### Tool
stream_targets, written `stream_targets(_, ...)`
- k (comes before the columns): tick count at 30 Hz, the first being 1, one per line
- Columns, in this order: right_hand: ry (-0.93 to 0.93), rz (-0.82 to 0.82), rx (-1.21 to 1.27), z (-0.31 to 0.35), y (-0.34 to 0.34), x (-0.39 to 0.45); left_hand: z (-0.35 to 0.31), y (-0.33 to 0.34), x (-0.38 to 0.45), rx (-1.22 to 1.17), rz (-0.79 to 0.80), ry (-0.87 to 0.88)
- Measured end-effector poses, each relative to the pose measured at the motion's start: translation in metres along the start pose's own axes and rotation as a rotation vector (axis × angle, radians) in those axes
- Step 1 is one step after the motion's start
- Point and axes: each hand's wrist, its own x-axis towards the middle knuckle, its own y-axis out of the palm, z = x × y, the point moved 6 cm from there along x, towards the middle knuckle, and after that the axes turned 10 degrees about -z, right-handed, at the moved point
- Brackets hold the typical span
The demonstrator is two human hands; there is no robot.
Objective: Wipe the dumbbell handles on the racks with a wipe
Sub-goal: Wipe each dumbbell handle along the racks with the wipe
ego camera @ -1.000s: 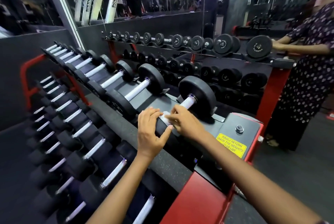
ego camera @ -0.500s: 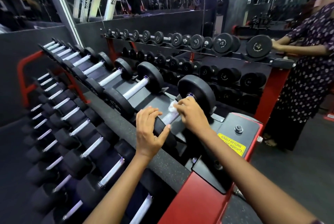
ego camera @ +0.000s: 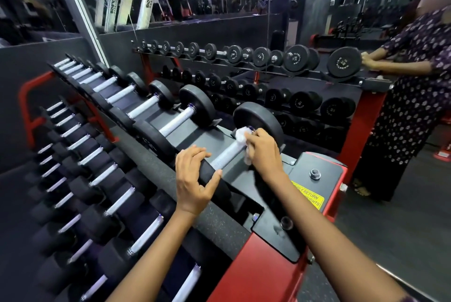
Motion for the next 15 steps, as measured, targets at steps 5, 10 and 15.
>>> stream_targets(5,-0.080,0.077,-0.049,0.017,0.009,-0.023,-0.002,0.000,0.000,-0.001,-0.005,0.008)
stream_targets(10,0.090,0.035,-0.125,0.001,0.003,-0.009,-0.005,0.001,-0.001,0.026,0.007,-0.006)
stream_targets(15,0.001,0.112,0.103,0.020,0.006,-0.024,-0.004,0.001,-0.001,0.041,0.009,-0.002)
